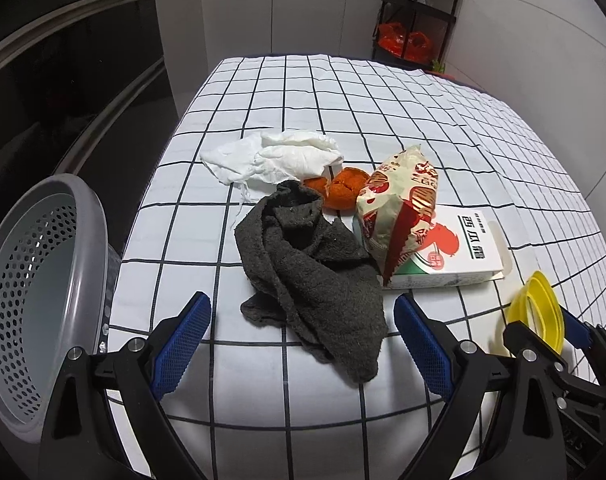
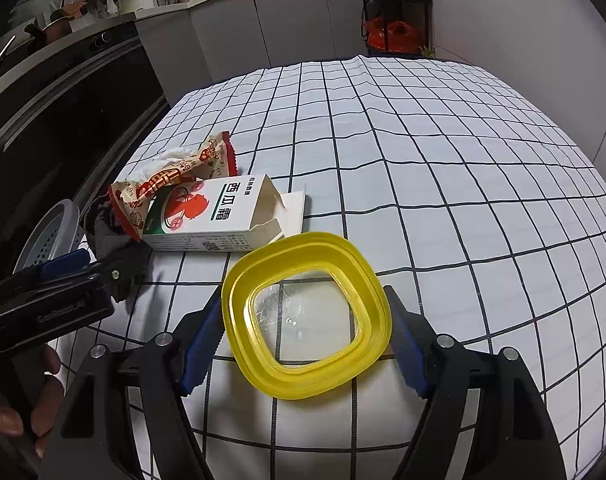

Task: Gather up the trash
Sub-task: 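Grasp the yellow square lid with the right gripper while the left gripper grasps the grey sock, then lift the grey sock with the left gripper while the right gripper holds the lid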

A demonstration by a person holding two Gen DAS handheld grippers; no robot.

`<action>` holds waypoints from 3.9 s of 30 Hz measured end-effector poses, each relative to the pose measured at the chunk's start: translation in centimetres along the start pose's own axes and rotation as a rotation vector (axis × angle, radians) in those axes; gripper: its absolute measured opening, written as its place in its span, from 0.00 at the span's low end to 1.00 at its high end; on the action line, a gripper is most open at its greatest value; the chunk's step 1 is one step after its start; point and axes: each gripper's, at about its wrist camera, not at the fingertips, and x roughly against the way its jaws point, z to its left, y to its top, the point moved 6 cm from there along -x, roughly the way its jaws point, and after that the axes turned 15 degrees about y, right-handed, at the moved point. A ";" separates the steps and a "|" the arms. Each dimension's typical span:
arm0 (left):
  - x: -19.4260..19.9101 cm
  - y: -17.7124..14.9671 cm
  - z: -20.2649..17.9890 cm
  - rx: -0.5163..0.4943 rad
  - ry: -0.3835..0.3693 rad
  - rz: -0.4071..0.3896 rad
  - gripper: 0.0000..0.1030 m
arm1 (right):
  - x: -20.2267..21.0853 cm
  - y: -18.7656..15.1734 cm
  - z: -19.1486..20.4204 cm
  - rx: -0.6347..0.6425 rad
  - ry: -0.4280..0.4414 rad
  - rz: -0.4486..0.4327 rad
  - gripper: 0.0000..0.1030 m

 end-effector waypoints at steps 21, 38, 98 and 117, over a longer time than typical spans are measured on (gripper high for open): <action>0.1 -0.6 0.3 0.013 -0.037 0.005 0.16 | -0.2 -0.1 0.1 -0.007 0.028 0.003 0.70; 3.2 -0.6 2.2 0.044 -0.084 -0.042 0.13 | 1.5 0.0 0.1 -0.020 0.018 -0.020 0.70; 2.2 -2.1 3.2 0.022 -0.113 0.022 0.87 | 2.3 0.2 1.3 -0.019 0.026 -0.034 0.70; 1.7 -1.8 3.1 0.026 -0.130 0.023 0.26 | 2.3 0.3 2.2 -0.001 0.030 -0.028 0.70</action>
